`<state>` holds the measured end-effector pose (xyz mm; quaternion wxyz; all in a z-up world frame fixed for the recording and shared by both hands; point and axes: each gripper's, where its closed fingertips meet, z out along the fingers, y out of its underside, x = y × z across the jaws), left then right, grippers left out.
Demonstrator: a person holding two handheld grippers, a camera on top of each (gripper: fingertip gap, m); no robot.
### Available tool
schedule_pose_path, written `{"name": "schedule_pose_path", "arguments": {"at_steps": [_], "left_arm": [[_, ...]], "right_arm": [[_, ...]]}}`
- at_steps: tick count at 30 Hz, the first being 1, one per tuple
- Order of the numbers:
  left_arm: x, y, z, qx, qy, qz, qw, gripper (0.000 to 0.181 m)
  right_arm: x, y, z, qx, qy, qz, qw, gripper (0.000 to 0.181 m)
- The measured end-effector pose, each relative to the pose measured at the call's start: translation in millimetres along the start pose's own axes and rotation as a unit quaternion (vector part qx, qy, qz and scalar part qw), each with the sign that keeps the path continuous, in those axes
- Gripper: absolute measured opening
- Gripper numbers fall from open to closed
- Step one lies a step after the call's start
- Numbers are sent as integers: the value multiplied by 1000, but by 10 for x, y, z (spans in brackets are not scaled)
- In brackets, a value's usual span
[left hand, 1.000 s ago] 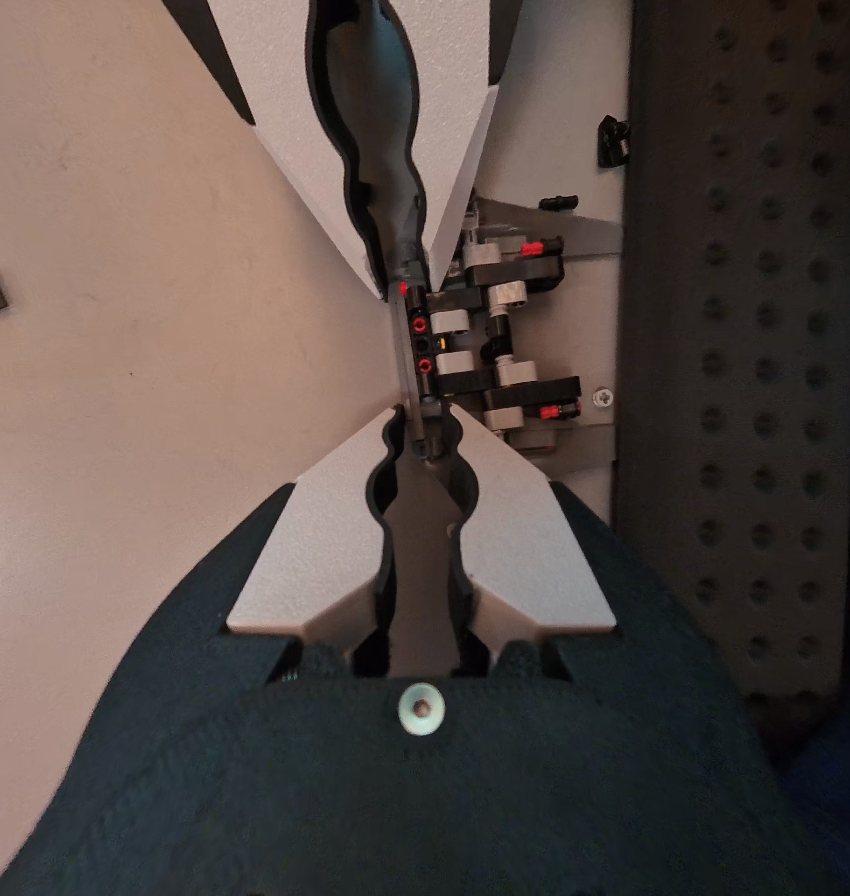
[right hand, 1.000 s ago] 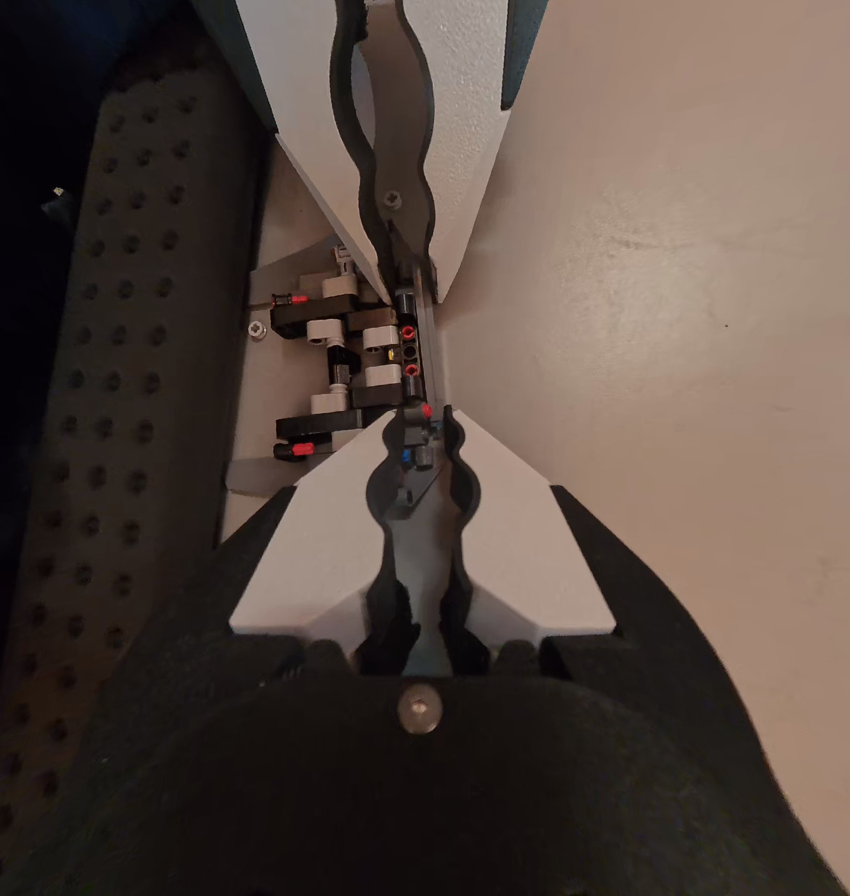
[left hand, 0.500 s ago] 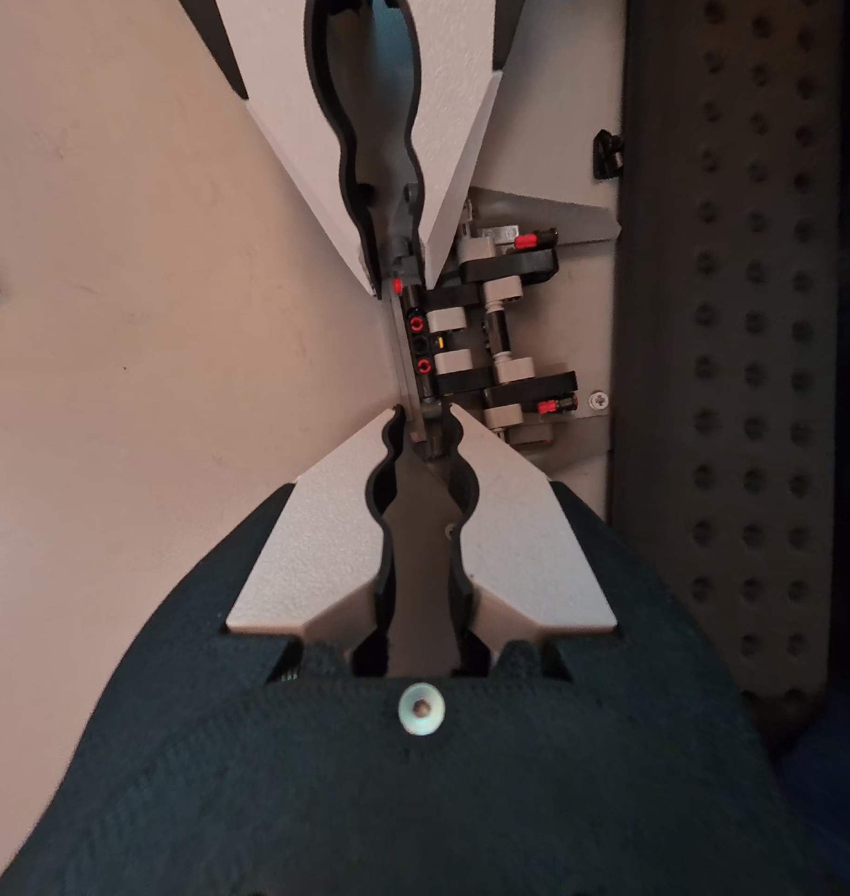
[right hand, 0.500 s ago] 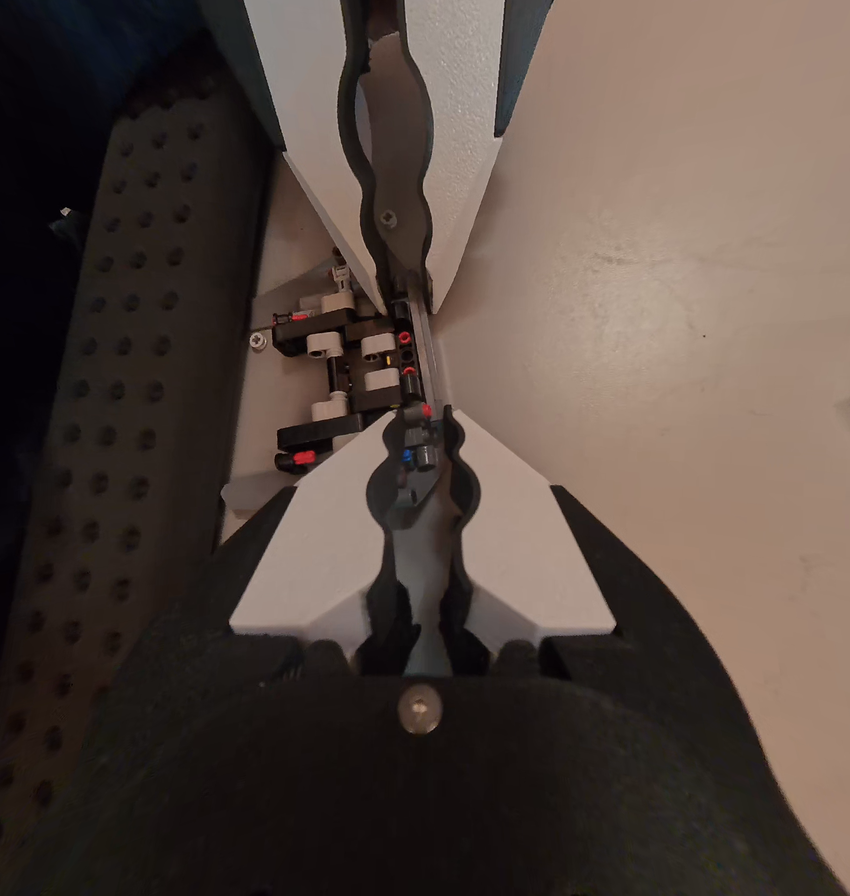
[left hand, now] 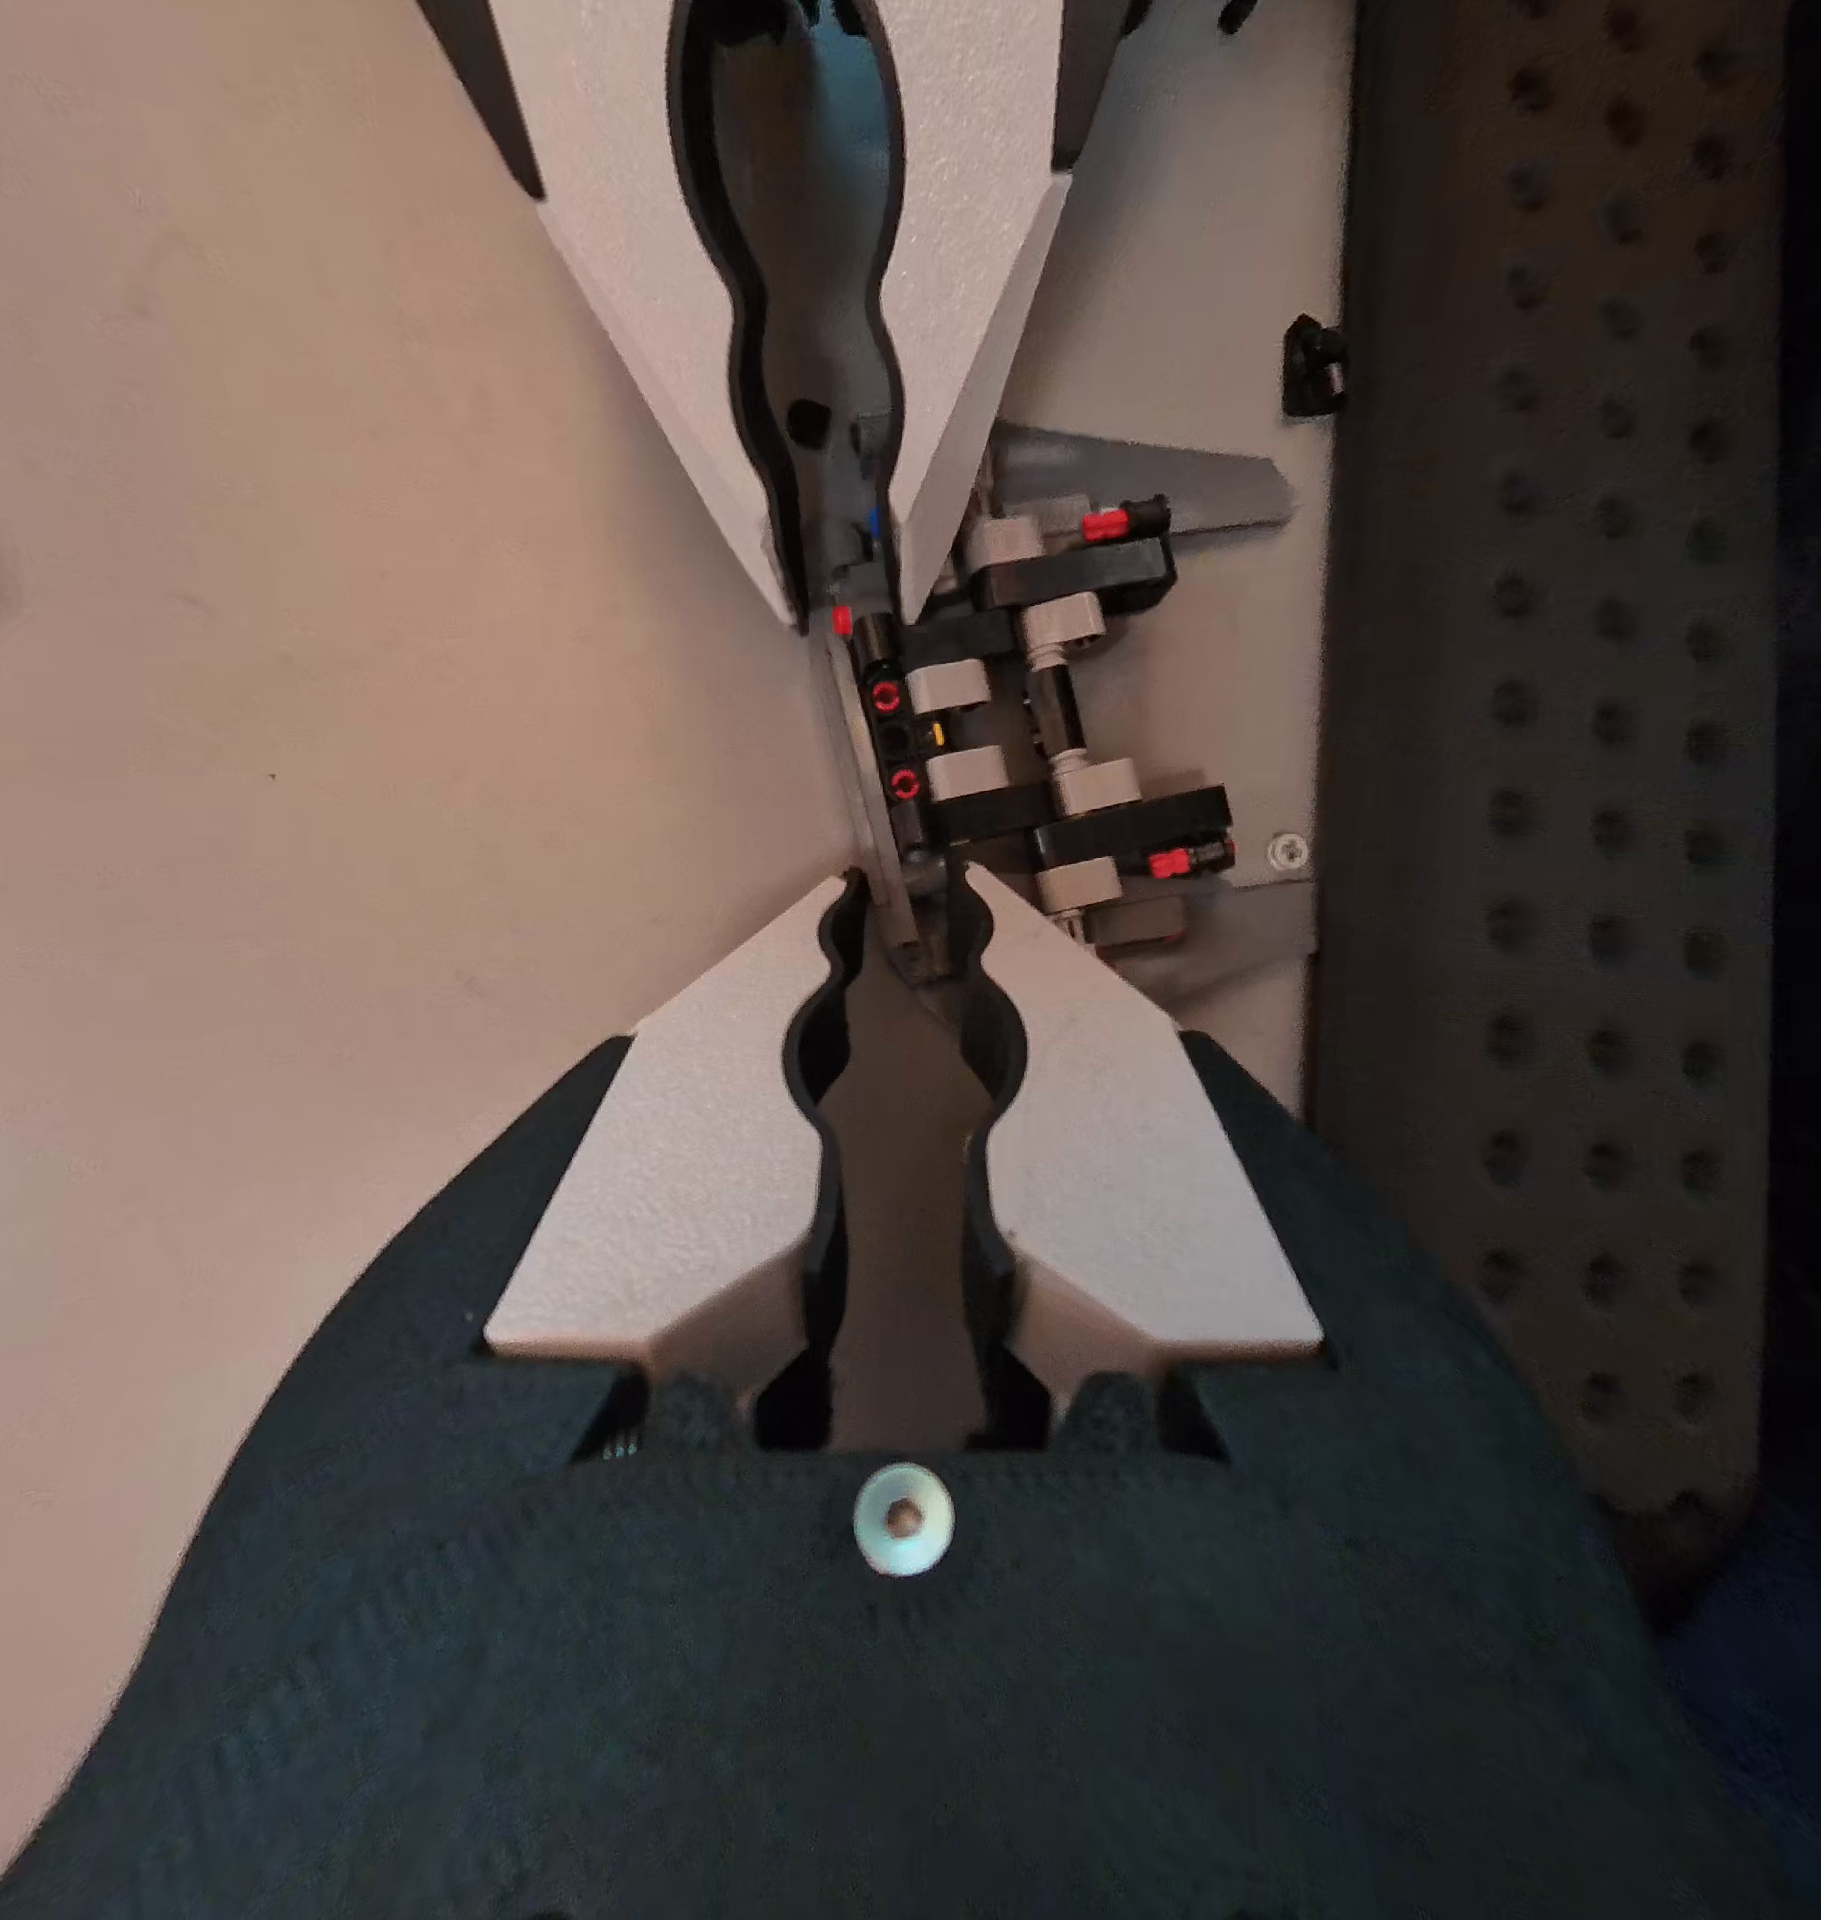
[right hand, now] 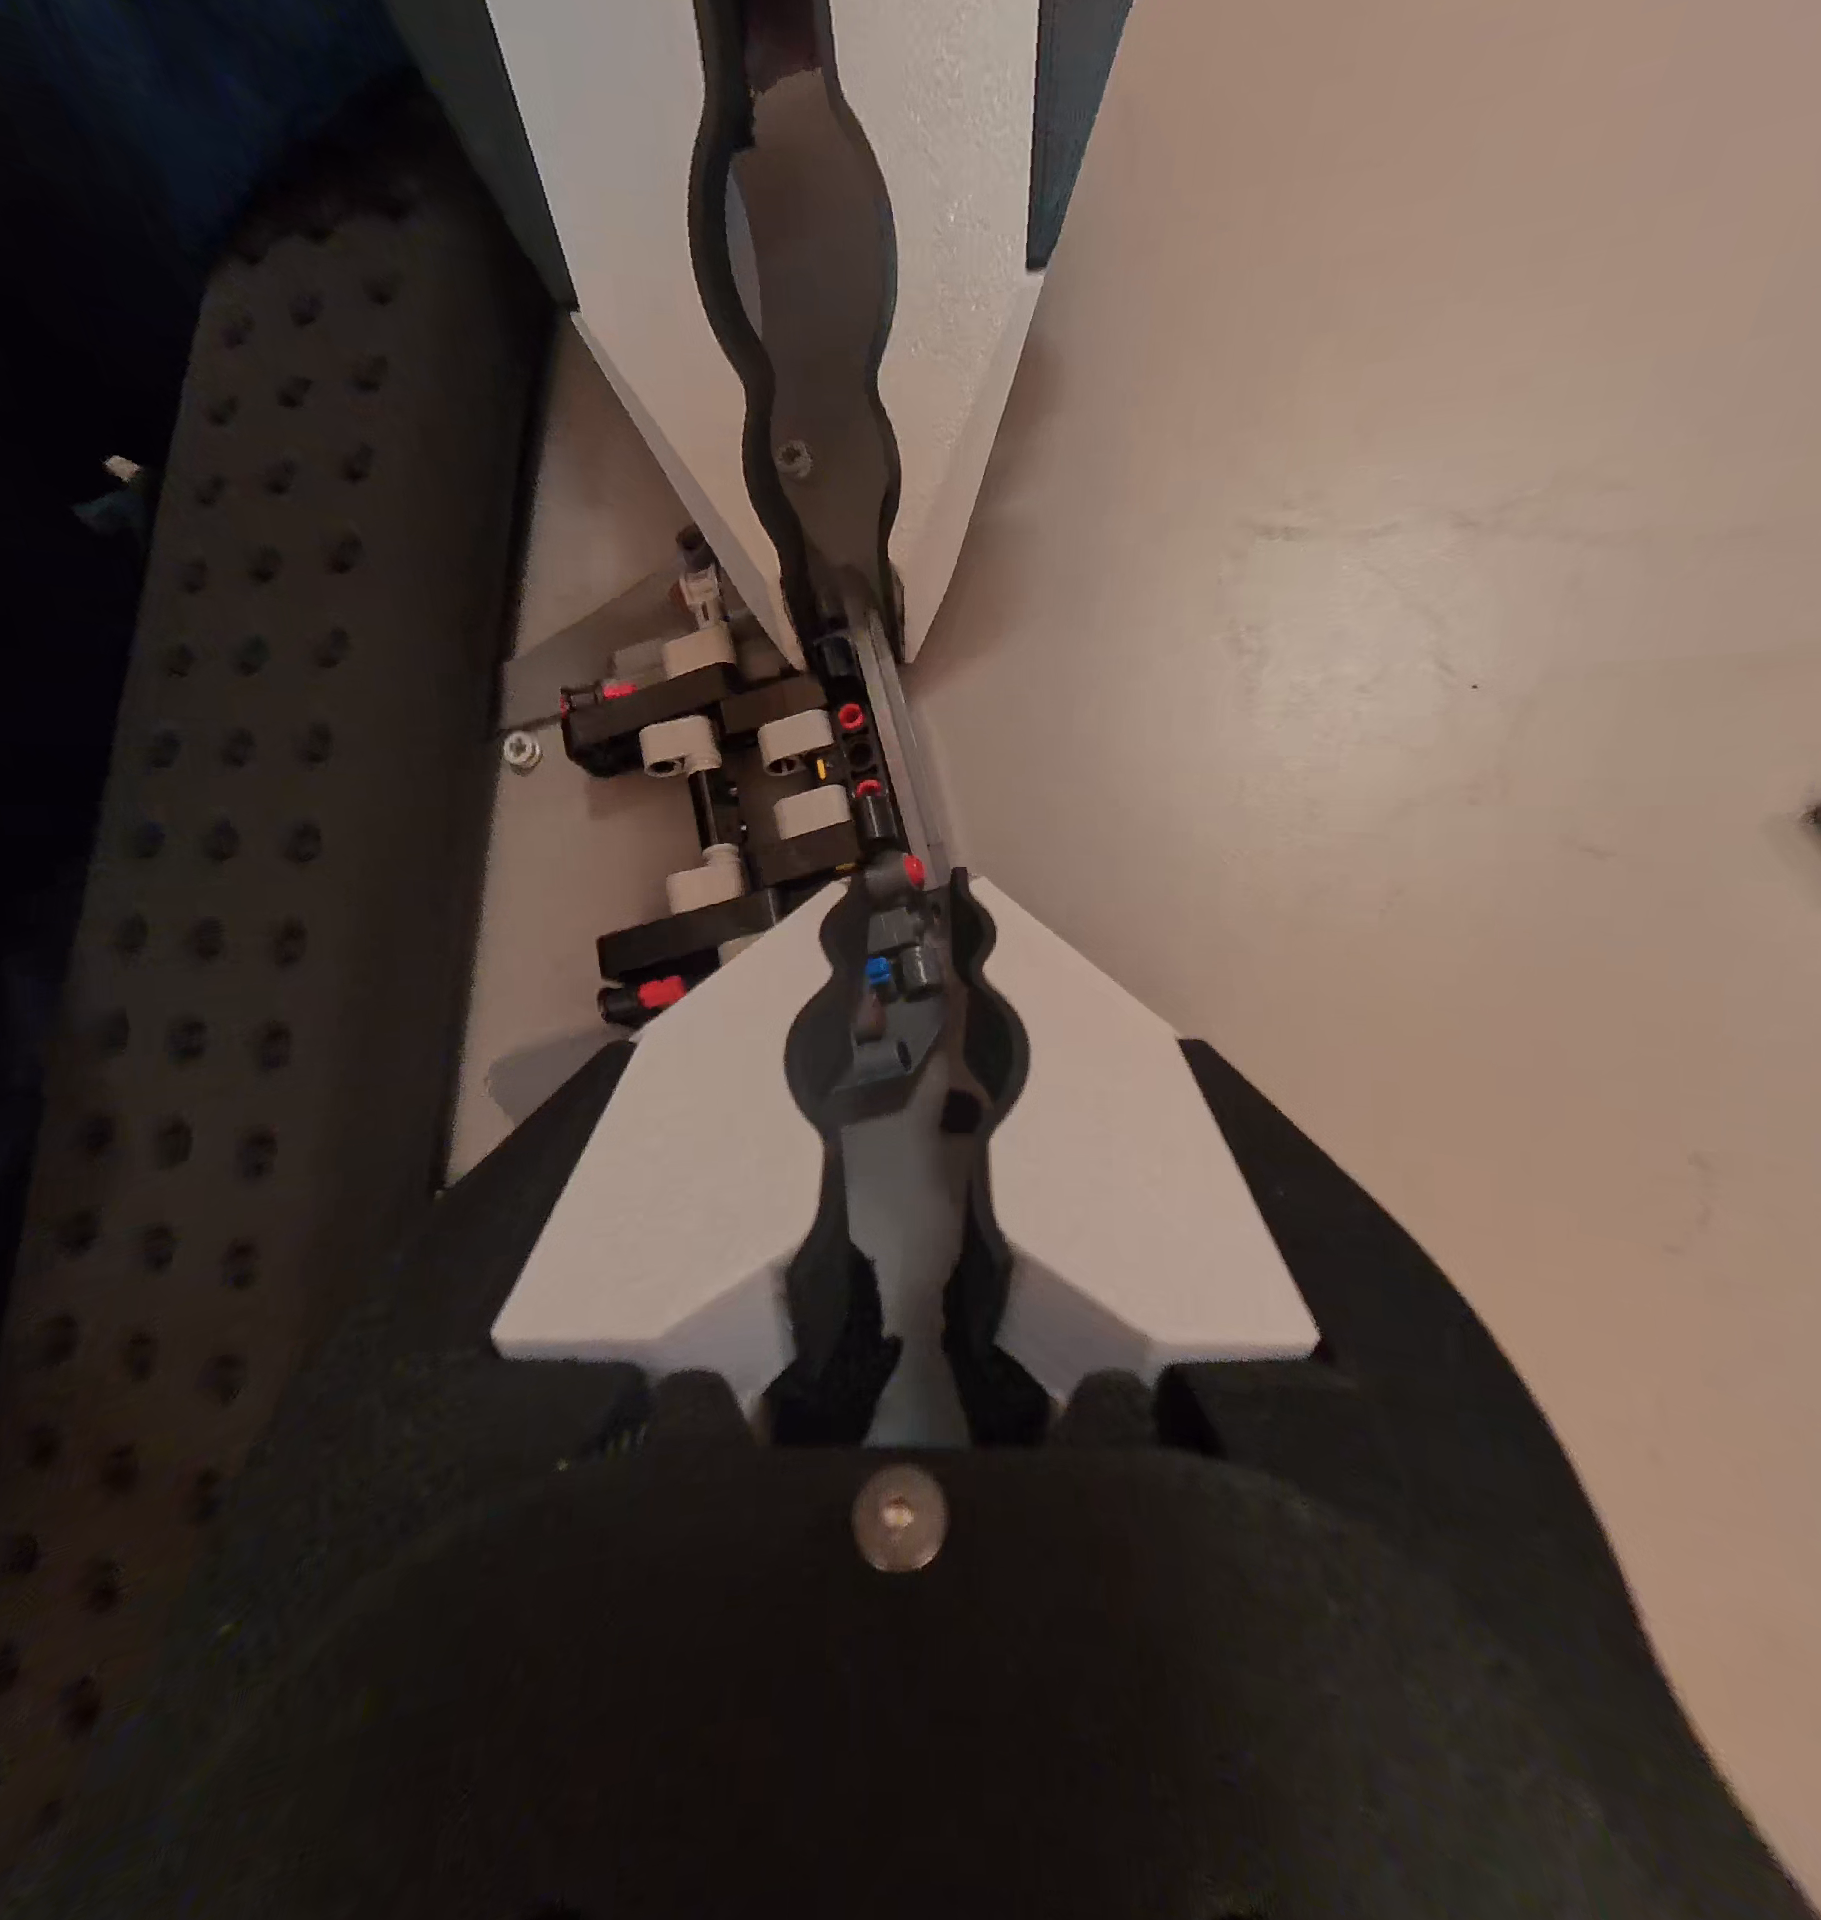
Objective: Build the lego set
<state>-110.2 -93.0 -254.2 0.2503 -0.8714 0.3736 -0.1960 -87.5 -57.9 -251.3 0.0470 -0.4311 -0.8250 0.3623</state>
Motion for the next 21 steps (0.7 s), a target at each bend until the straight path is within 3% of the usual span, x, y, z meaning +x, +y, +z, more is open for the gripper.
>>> {"name": "schedule_pose_path", "arguments": {"at_steps": [12, 21], "left_arm": [[-85, -15, -4, 6, -18, -1, 1000, 13], [-88, -22, -1, 10, -16, 3, 1000, 13]], "right_arm": [[42, 31, -54, 2, -3, 18, 1000, 0], [150, 61, -70, -2, 22, 26, 999, 5]]}}
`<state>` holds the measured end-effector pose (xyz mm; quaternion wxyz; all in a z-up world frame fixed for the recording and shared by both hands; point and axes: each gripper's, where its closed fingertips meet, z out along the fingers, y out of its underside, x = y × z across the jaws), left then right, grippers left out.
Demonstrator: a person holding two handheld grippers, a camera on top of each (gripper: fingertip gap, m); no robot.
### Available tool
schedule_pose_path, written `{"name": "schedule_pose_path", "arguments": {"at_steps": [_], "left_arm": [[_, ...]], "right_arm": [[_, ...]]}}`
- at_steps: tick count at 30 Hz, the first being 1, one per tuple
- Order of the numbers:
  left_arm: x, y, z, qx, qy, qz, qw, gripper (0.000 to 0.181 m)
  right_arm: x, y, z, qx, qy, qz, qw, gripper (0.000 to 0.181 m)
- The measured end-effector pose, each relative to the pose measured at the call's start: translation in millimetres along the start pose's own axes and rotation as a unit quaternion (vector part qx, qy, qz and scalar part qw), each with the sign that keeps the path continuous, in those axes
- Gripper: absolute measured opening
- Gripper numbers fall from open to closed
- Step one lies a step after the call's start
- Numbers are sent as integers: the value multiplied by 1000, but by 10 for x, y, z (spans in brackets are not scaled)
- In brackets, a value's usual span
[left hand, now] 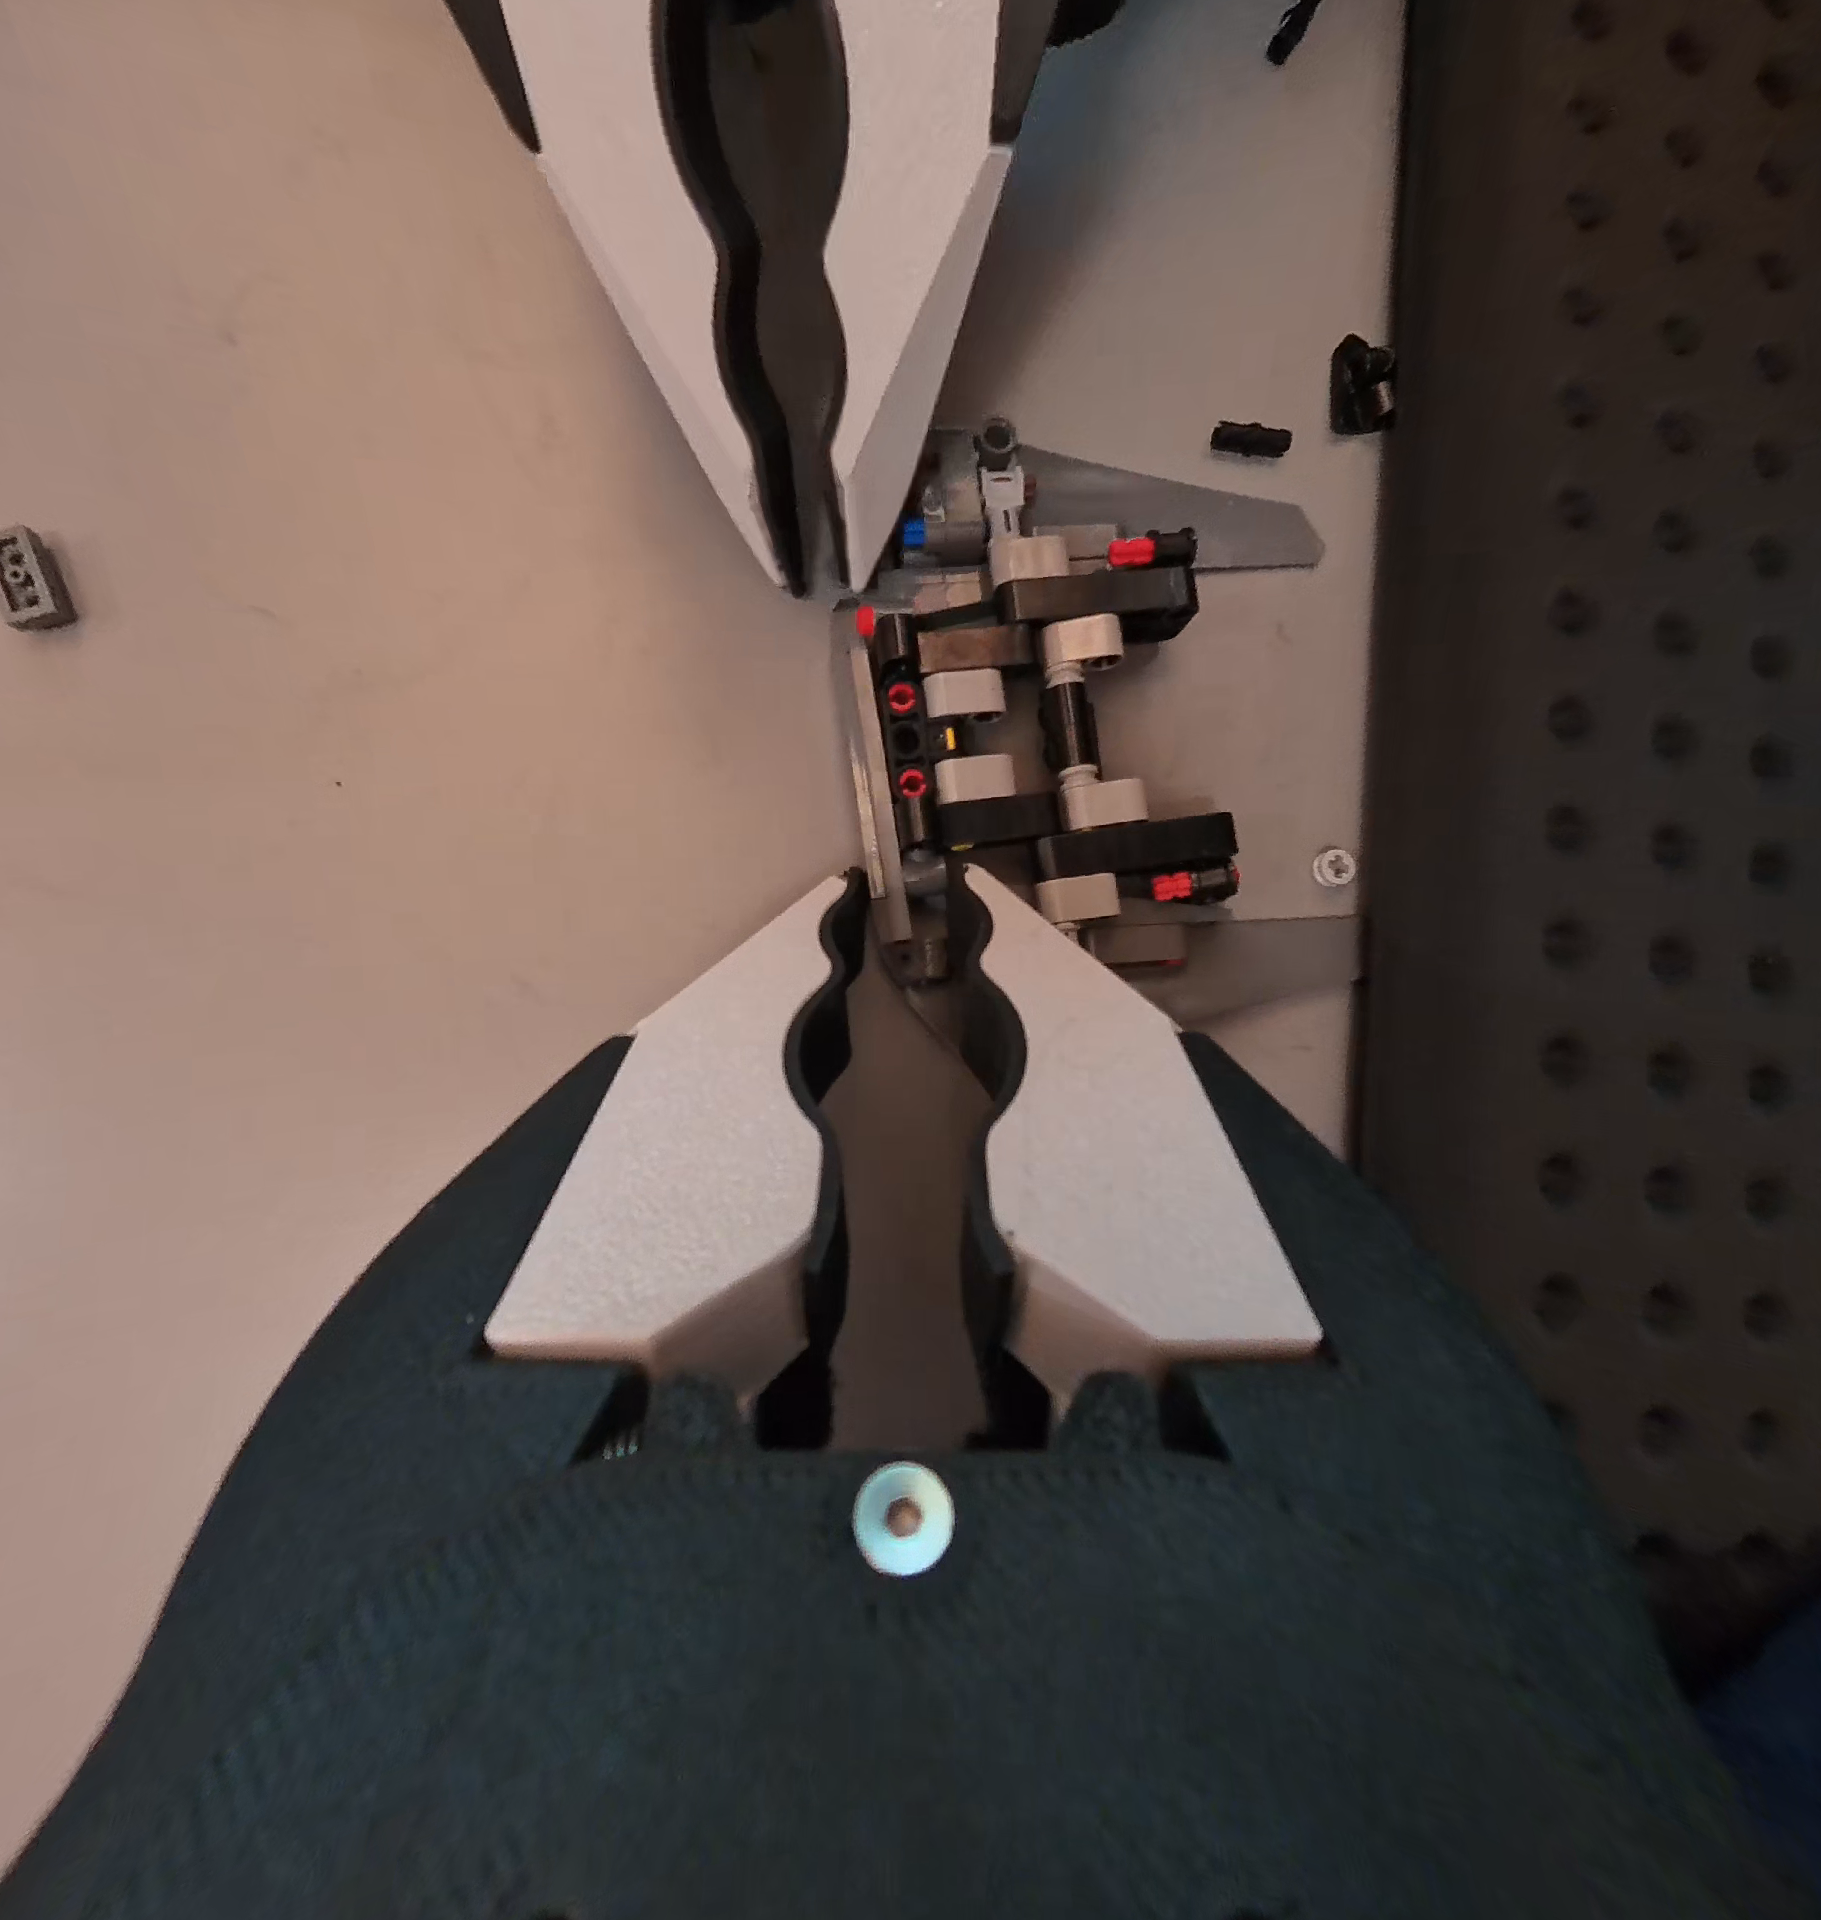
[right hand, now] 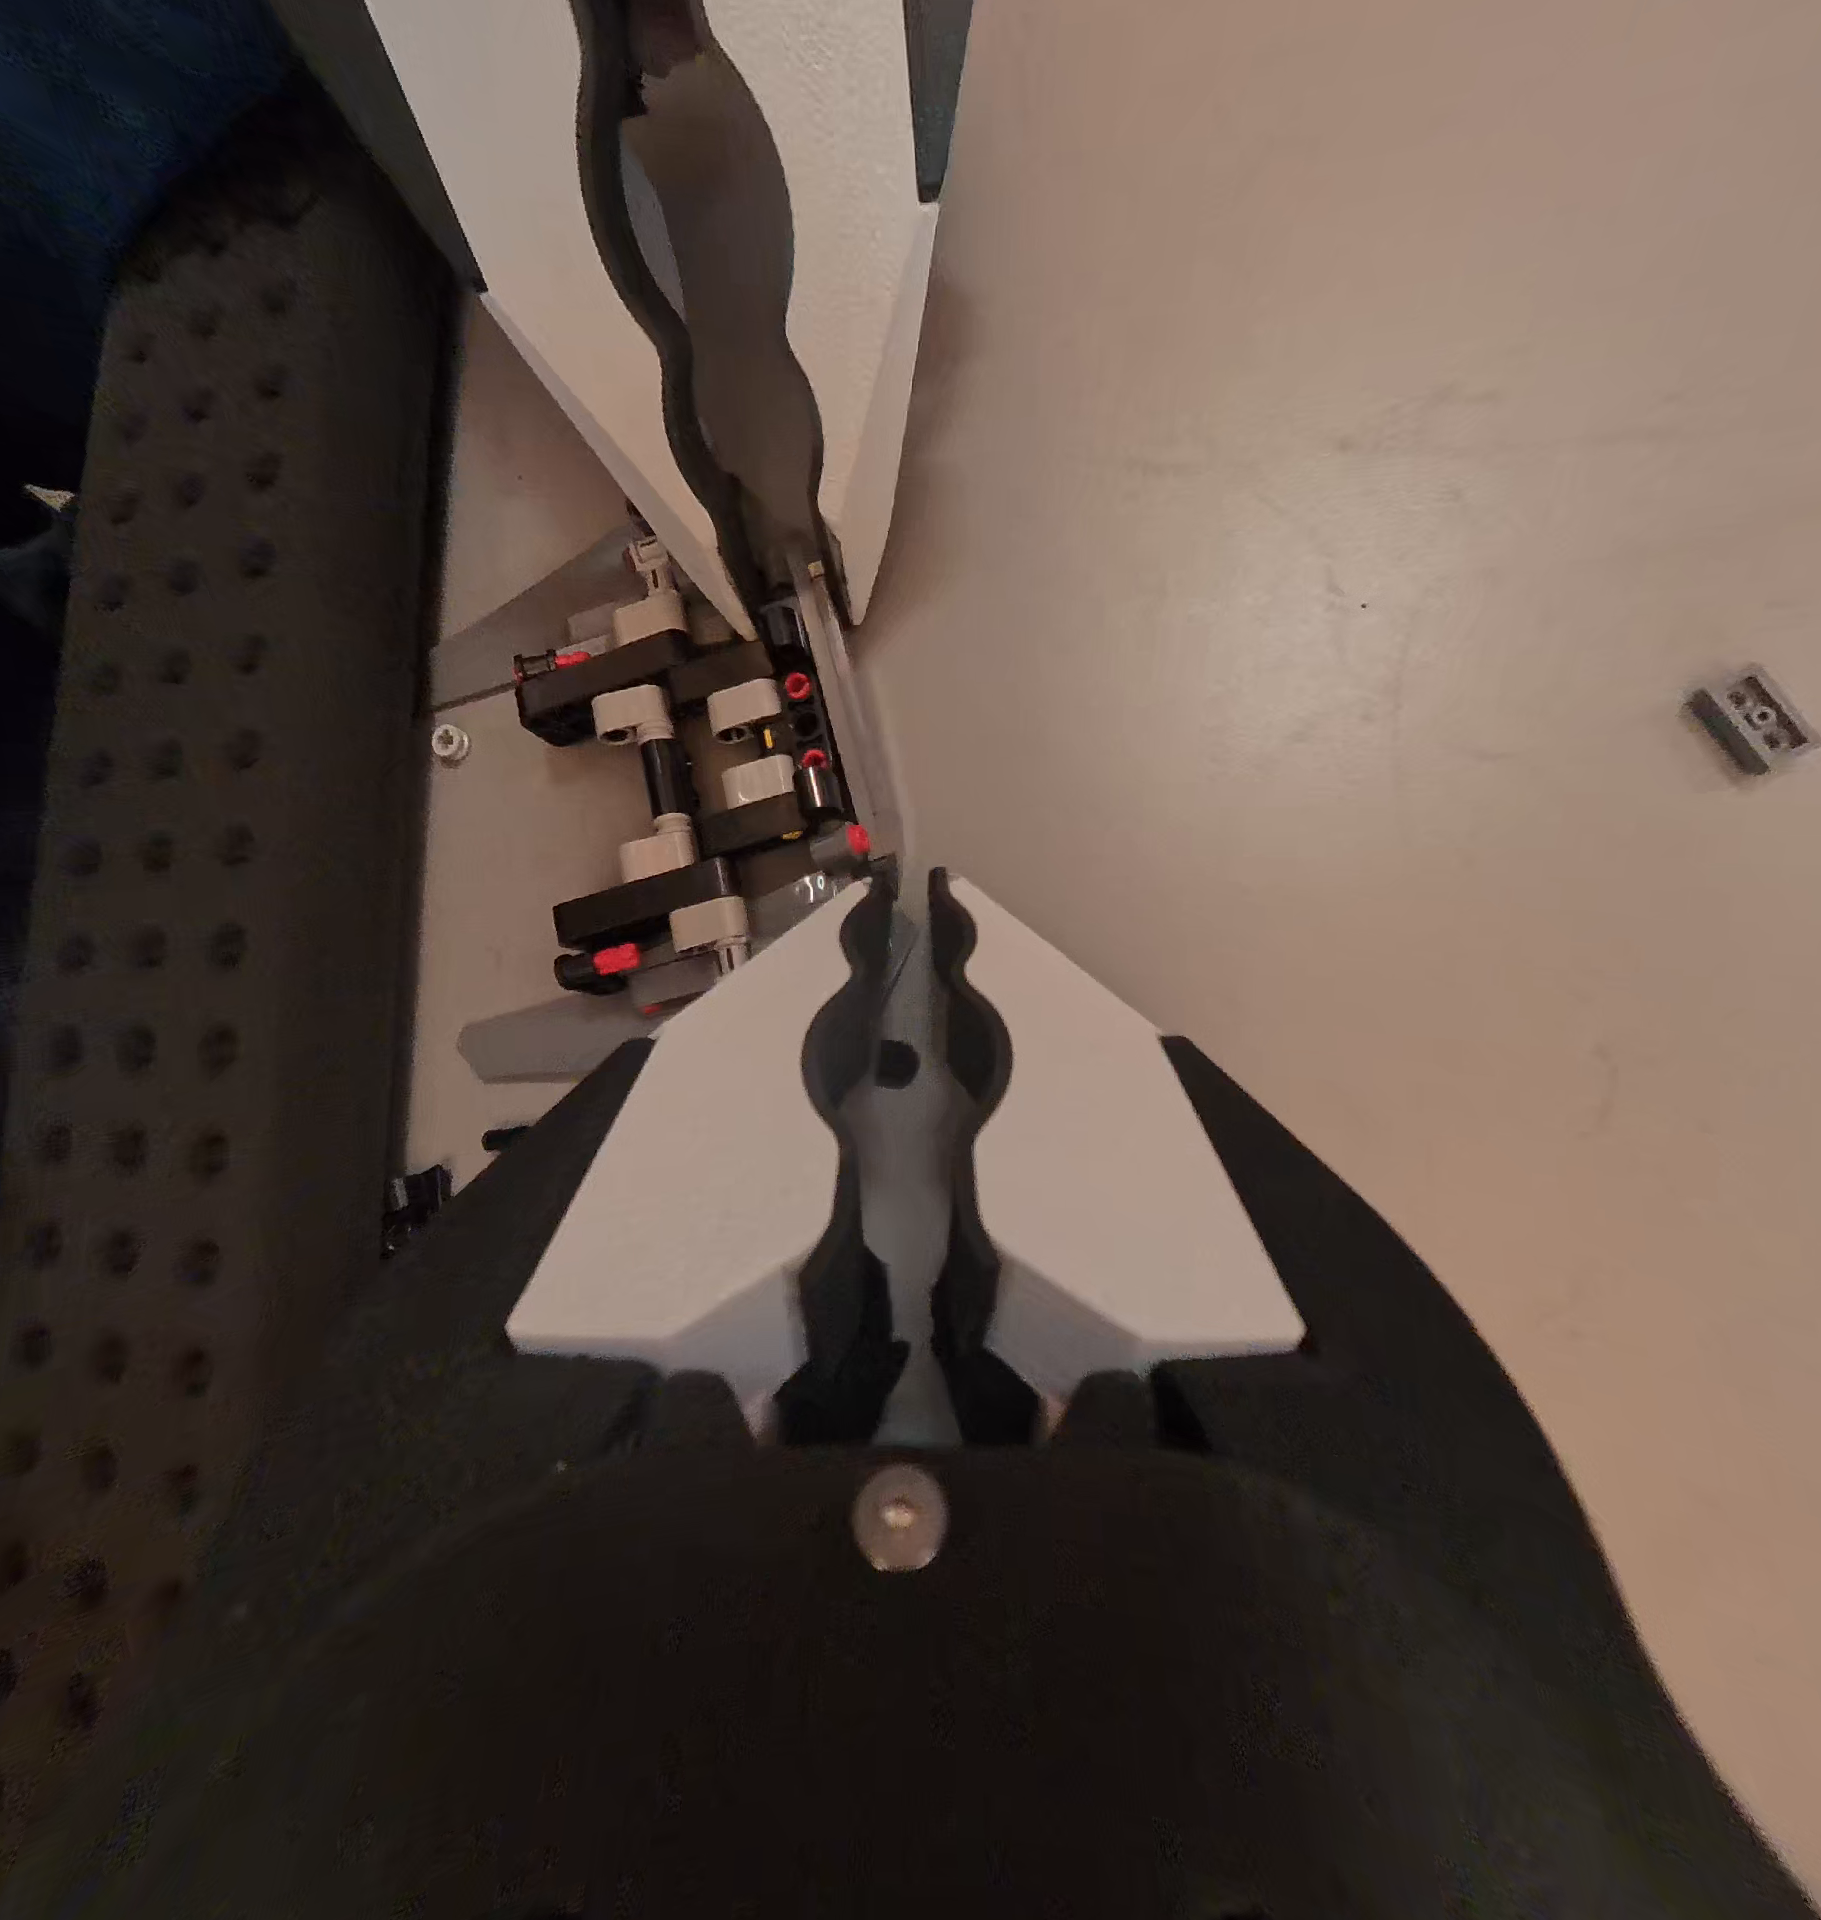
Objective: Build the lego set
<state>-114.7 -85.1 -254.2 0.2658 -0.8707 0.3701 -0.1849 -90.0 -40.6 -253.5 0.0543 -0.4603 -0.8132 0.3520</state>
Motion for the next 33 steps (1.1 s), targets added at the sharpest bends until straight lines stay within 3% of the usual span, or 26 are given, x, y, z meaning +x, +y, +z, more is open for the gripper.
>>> {"name": "schedule_pose_path", "arguments": {"at_steps": [10, 33], "left_arm": [[-84, -54, -12, -11, -59, 55, 997, 13], [-80, -38, 31, 1, -33, 30, 999, 13]], "right_arm": [[13, 35, 18, -10, 1, -4, 1000, 0], [22, -24, -54, 8, 2, 1, 1000, 0]]}}
